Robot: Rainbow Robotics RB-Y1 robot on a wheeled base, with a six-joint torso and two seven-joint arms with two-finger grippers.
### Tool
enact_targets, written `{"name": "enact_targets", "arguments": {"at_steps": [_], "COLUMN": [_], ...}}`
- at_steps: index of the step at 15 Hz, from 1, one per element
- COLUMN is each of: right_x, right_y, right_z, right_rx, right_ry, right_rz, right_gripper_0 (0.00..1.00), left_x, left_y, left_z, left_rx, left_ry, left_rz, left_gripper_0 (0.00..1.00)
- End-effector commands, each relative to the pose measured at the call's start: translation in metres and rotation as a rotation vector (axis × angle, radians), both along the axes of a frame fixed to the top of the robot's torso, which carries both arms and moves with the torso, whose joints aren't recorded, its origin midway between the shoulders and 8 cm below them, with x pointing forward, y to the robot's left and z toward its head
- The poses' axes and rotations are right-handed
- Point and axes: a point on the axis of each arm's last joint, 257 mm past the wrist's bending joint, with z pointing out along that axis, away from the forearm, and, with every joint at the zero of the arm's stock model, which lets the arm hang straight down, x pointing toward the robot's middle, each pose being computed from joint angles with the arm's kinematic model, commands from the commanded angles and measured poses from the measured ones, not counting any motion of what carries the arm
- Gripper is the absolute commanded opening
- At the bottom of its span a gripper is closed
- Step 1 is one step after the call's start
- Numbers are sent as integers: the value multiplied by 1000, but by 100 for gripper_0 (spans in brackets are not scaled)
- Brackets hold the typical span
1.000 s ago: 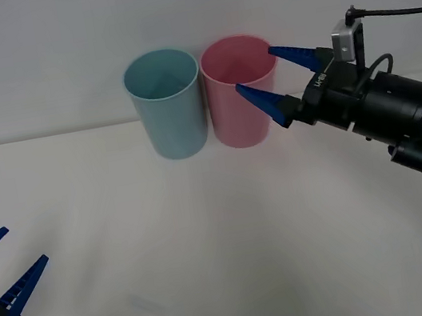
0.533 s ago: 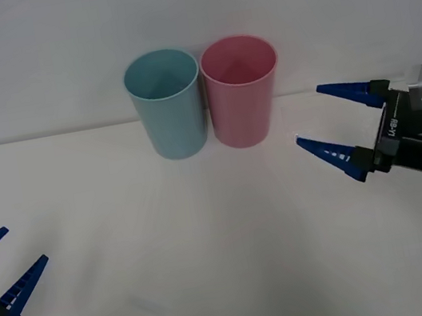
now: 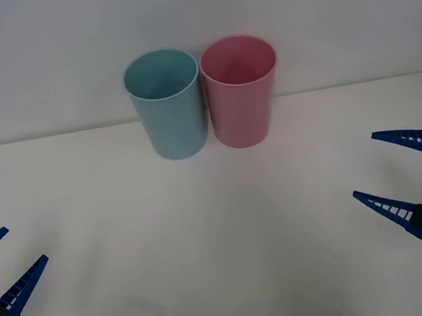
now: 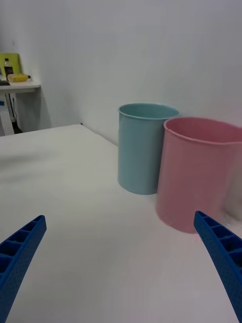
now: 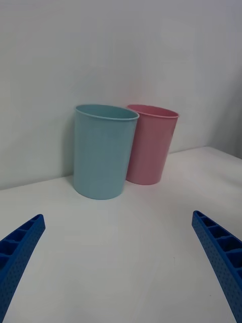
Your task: Grasp the object on the table and drop it into the matching bin: aluminum can to the light blue bin, PET bottle to the pink bin.
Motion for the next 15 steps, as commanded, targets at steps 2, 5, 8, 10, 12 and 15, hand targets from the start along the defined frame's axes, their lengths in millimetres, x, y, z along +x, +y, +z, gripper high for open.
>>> {"name": "enact_targets", "arguments": {"at_steps": [2,5,8,10,12,15], "right_x": [-22,-34,-40,-43,-45,-45], "right_y": [-31,-41,-48,-51,-53,-53], "right_z": [-16,-19,-21,-23,-25,-25], "right_rx": [10,38,52,55,55,55], "right_ry": [43,63,72,83,91,91], "right_rz": [-73,-96,-115,-122,-128,-128], "right_gripper_0": [100,100,100,100,100,100], "left_x": [0,0,0,0,0,0], "left_y": [0,0,0,0,0,0], "left_z": [0,0,0,0,0,0], "left_rx": [0,0,0,0,0,0], "left_ry": [0,0,0,0,0,0], "left_rz": [0,0,0,0,0,0], "left_gripper_0": [100,100,100,100,100,100]}}
